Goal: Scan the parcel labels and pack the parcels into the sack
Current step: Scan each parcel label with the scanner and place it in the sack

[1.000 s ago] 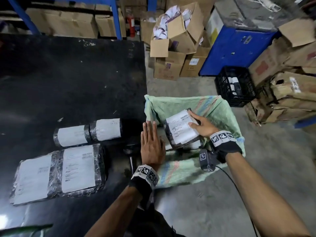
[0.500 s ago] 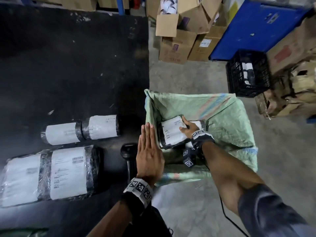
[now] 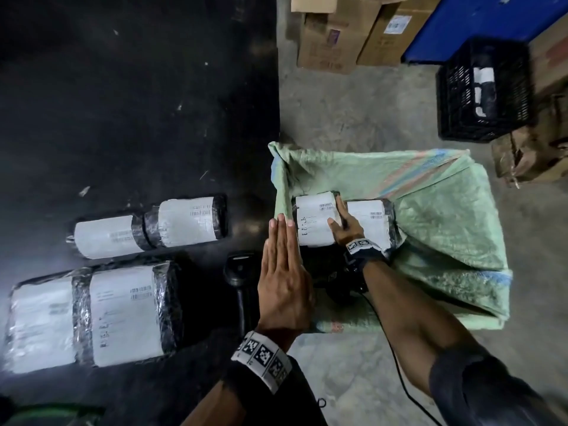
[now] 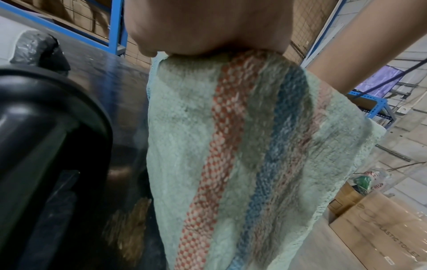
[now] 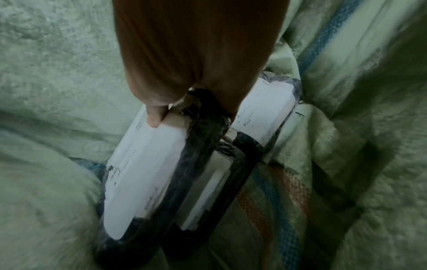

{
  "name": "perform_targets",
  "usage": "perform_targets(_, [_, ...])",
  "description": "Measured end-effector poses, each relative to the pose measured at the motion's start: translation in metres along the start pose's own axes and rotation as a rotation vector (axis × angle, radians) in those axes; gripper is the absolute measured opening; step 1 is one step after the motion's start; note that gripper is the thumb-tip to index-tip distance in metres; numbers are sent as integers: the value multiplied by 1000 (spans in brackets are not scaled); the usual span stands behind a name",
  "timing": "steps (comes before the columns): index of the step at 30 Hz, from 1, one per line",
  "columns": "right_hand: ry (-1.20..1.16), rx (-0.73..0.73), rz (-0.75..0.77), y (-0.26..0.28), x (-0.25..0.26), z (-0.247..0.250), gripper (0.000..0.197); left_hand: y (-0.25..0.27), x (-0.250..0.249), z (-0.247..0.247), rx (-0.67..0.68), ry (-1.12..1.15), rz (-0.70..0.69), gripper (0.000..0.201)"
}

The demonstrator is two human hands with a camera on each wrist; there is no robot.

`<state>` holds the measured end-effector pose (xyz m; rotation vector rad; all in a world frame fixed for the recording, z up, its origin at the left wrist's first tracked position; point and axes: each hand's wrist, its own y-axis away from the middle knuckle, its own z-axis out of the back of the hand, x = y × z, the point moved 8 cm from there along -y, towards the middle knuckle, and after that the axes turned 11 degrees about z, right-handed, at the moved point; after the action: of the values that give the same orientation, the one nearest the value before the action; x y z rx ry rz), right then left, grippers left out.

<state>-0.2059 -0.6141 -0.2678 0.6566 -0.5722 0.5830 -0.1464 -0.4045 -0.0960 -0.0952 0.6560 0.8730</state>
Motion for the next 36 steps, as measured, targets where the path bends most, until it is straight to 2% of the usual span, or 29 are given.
perform_targets(6, [125,152,-108,-13,-26,-13,66,-3,1,-1,18,8,-17,72])
perform_targets(10, [203,271,-70,-14,-23,-18,73,-3,2,-3,20,-80,-7,78])
perform_targets(13, [177,300,-121,-13,-7,-5,63,-4,1,0,14,-107,33,85])
perform_targets(15, [206,302,-139,-11,11,7,58,-2,-1,3,5,-163,27,80])
perform_targets(18, [226,354,-81,-3,41,24,55,-2,-1,10,3,-238,52,76])
perform_targets(21, [254,349,-66,16,75,52,55,-1,1,16,63,-268,55,73])
perform_targets(26, [231,235,46,74,144,97,63,-2,5,42,139,-285,26,65])
perform_targets(28, [200,176,146,105,176,106,61,1,8,61,96,-270,5,65])
perform_targets(29, [193,140,208,120,193,107,59,4,11,71,56,-239,2,71])
perform_targets(31, [171,66,324,151,225,100,55,12,23,94,-28,-138,9,72])
perform_targets(33, [144,25,408,174,246,83,52,25,43,118,-84,-93,56,55])
perform_targets(36, [151,53,493,204,267,46,50,44,84,145,-140,-44,132,44])
